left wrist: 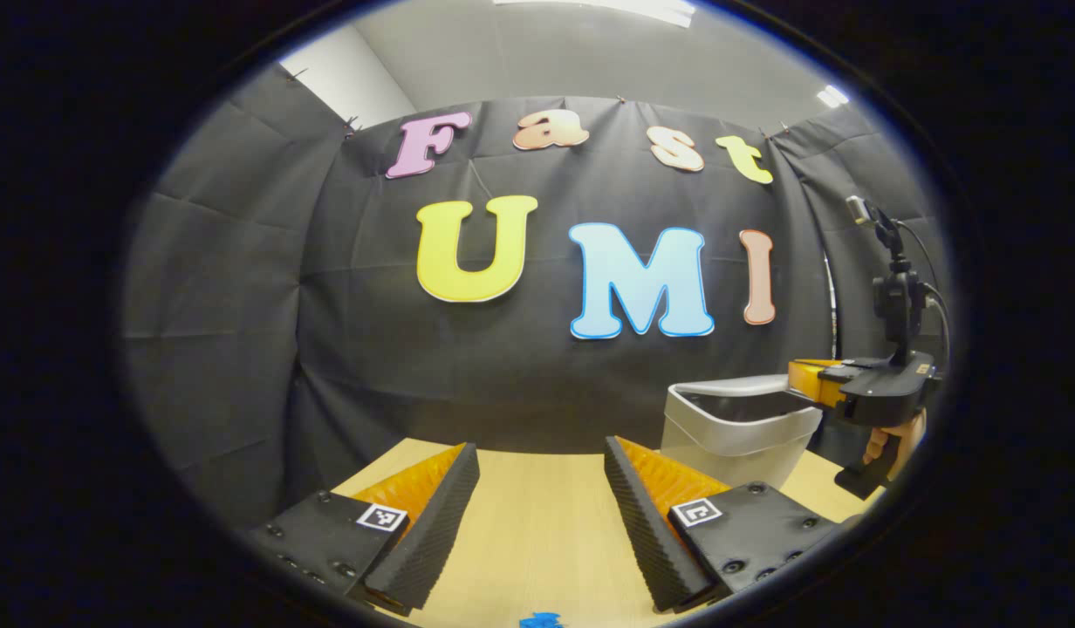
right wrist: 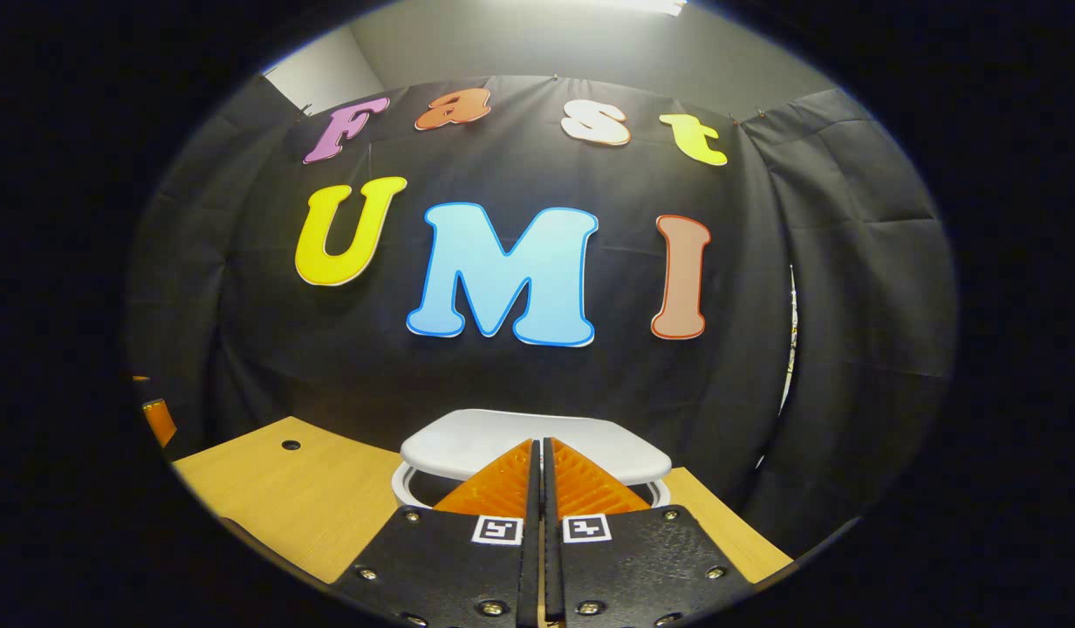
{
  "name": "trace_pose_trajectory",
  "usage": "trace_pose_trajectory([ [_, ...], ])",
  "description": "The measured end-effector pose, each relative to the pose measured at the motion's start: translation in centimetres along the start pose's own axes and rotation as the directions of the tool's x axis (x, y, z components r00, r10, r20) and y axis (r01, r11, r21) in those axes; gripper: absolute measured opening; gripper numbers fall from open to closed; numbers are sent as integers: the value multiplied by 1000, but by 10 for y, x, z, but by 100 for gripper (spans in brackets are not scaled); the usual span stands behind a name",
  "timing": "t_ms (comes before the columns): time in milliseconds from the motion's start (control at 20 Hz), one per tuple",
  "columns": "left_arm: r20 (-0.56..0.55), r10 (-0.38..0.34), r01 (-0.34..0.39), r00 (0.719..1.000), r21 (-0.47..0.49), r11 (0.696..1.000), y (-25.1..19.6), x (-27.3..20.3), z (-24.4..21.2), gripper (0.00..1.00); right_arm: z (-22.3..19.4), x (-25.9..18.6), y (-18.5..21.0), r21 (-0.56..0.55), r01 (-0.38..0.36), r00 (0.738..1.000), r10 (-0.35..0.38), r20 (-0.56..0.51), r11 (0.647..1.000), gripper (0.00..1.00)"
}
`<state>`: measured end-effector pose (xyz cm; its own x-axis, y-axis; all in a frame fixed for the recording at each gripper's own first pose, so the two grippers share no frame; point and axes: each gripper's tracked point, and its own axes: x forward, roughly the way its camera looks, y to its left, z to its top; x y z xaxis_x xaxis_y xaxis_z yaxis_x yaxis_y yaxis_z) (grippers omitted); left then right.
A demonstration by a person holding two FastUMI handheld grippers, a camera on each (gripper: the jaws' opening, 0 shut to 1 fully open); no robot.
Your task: Press the lid of the desktop garbage bin to open it, pick up the crumpled paper on the desktop and throw it into the bin, then pick up the pop can on the desktop and drop it into the bin, and finally close the garbage bin lid.
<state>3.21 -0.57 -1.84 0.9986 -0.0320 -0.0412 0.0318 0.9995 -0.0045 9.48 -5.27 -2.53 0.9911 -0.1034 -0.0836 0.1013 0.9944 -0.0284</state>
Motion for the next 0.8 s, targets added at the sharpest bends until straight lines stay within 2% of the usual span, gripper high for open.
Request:
trace_pose_trajectory([
  [600,-13,6,-6,1000,-7,1000,12,-7,-10,95,22,-48,14,38,-39,998,37,41,999,2],
  [700,-23,5,-5,1000,1,1000,19,-9,-14,96,31,-57,15,22,-23,997,22,70,999,2],
  [800,-32,4,-3,999,11,1000,26,-11,-19,96,38,-68,17,9,2,995,-2,100,1000,9],
])
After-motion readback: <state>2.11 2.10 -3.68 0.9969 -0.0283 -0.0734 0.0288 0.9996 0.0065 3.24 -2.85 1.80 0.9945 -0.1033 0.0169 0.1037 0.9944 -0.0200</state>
